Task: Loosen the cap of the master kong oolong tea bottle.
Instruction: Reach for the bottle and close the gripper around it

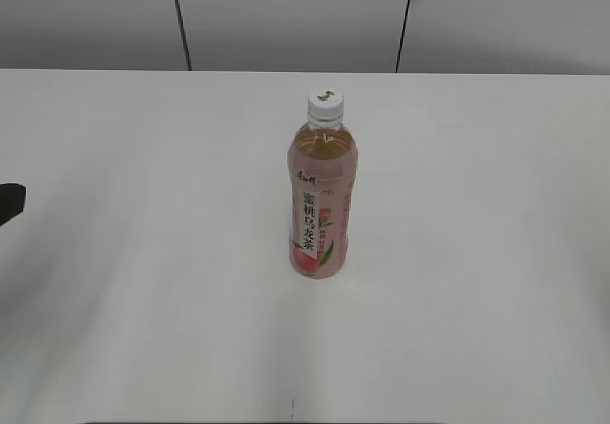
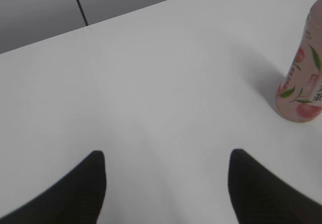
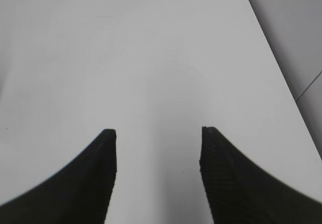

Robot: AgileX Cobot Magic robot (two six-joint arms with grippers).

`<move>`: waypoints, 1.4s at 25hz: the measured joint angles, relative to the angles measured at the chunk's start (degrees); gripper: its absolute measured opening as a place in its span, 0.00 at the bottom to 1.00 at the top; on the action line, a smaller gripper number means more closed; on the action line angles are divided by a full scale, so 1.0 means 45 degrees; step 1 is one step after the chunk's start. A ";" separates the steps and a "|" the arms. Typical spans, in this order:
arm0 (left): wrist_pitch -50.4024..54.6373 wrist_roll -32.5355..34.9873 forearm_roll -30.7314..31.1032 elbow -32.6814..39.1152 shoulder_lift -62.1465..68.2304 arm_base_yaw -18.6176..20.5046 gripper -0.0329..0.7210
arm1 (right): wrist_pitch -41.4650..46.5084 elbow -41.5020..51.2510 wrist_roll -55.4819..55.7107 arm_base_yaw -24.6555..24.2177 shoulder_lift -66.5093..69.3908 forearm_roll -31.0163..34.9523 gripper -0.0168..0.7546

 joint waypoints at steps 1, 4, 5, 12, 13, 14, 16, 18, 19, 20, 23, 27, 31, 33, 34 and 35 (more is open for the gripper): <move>0.0000 0.0000 0.0000 0.0000 0.0000 0.0000 0.66 | 0.0000 0.0000 0.0000 0.0000 0.0000 0.0000 0.55; 0.0000 0.0000 0.0000 0.0000 0.0000 0.0000 0.66 | 0.0000 0.0000 0.0000 0.0000 0.0000 0.0000 0.55; 0.0000 0.0000 0.0000 0.0000 0.0000 0.0000 0.66 | 0.0000 0.0000 0.0000 0.0000 0.0000 0.0000 0.55; 0.0000 -0.0054 0.1403 0.0000 0.0000 0.0000 0.65 | 0.0000 0.0000 0.0000 0.0000 0.0000 0.0000 0.55; -0.0012 -0.0282 0.1709 0.0000 0.0000 0.0000 0.64 | 0.0000 0.0000 0.0000 0.0000 0.0000 0.0000 0.55; -0.0096 -0.0516 0.1876 0.0000 0.0005 0.0000 0.64 | 0.0000 0.0000 0.0000 0.0000 0.0000 0.0000 0.55; -0.0438 -0.0847 0.2164 0.0000 0.0005 0.0000 0.63 | 0.0000 0.0000 0.0000 0.0000 0.0000 0.0000 0.55; -0.0582 -0.0941 0.2375 0.0000 0.0005 0.0000 0.63 | 0.0000 0.0000 0.0000 0.0000 0.0000 0.0000 0.55; -0.0613 -0.1121 0.2411 0.0000 0.0005 0.0000 0.62 | 0.0000 0.0000 0.0000 0.0000 0.0000 0.0000 0.55; -0.0663 -0.1600 0.2473 0.0000 0.0005 0.0000 0.61 | 0.0000 0.0000 0.0000 0.0000 0.0000 0.0000 0.55; -0.1197 -0.4734 0.2894 0.0000 0.0005 0.0000 0.60 | 0.0000 0.0000 0.0000 0.0000 0.0000 0.0000 0.55; -0.2646 -0.8585 0.3680 0.0000 0.0015 0.0000 0.59 | 0.0000 0.0000 0.0000 0.0000 0.0000 0.0000 0.55; -0.3149 -1.0049 0.4376 0.0000 0.0028 0.0000 0.57 | 0.0000 0.0000 0.0000 0.0000 0.0000 0.0000 0.55; -0.3191 -1.0211 0.4768 0.0000 0.0096 0.0000 0.56 | 0.0000 0.0000 0.0000 0.0000 0.0000 0.0000 0.55; -0.3206 -1.0255 0.4926 0.0000 0.0175 0.0000 0.56 | 0.0000 0.0000 0.0000 0.0000 0.0000 0.0000 0.55; -0.3235 -1.0283 0.5047 0.0000 0.0305 0.0000 0.56 | 0.0000 0.0000 0.0000 0.0000 0.0000 0.0000 0.55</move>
